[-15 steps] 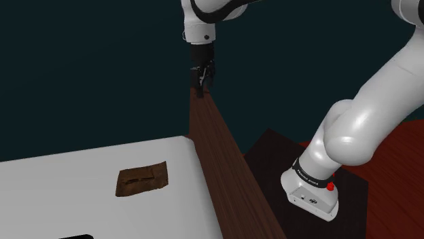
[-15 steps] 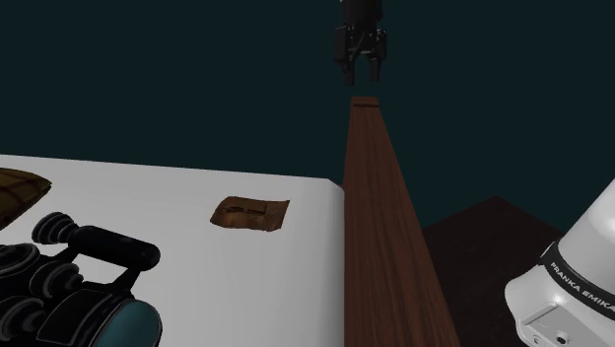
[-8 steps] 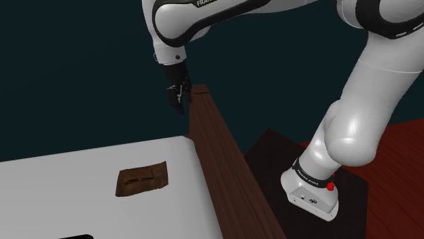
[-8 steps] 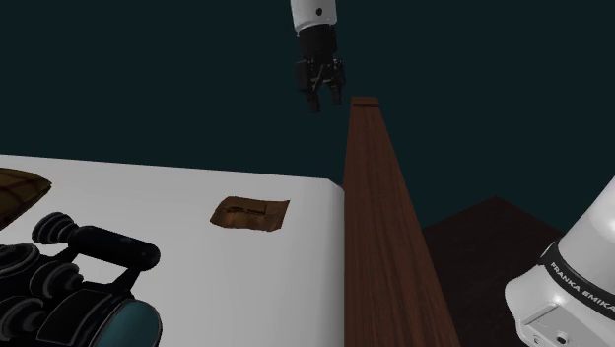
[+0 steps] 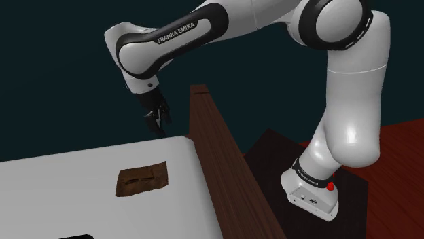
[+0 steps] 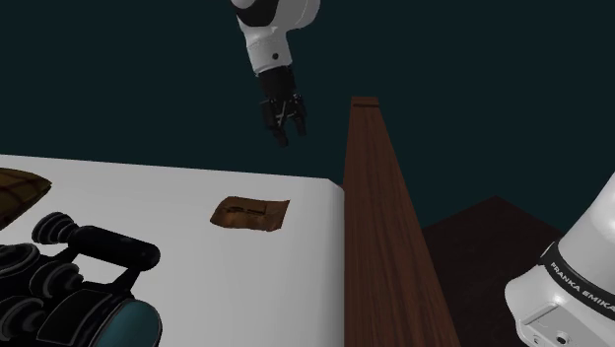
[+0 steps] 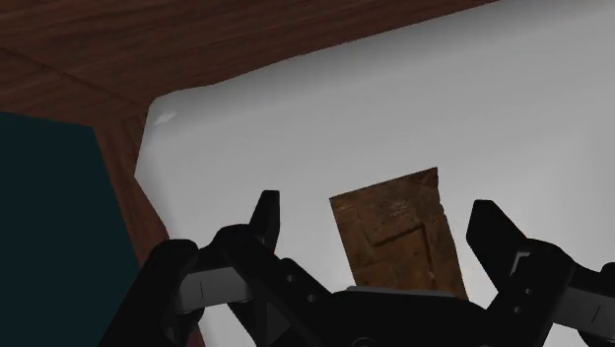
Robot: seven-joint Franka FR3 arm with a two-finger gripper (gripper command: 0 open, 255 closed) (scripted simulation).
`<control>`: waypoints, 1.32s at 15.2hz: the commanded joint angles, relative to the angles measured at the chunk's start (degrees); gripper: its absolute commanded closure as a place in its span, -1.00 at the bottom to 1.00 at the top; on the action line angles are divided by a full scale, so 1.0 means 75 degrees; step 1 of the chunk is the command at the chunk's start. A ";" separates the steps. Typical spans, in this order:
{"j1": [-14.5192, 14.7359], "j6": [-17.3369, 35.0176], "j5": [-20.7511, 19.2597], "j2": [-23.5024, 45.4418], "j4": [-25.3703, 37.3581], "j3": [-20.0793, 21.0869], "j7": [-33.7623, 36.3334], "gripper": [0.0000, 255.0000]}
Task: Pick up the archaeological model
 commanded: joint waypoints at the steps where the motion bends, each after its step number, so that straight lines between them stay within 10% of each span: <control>1: 0.0208 -0.0114 -0.0132 0.0541 0.0452 0.0088 -0.0070 -1.00; 11: 0.1449 -0.1090 -0.0792 0.3479 0.3454 0.0328 -0.0603 -1.00; 20: 0.1496 -0.0636 -0.0871 0.3926 0.3444 0.0253 -0.0626 -1.00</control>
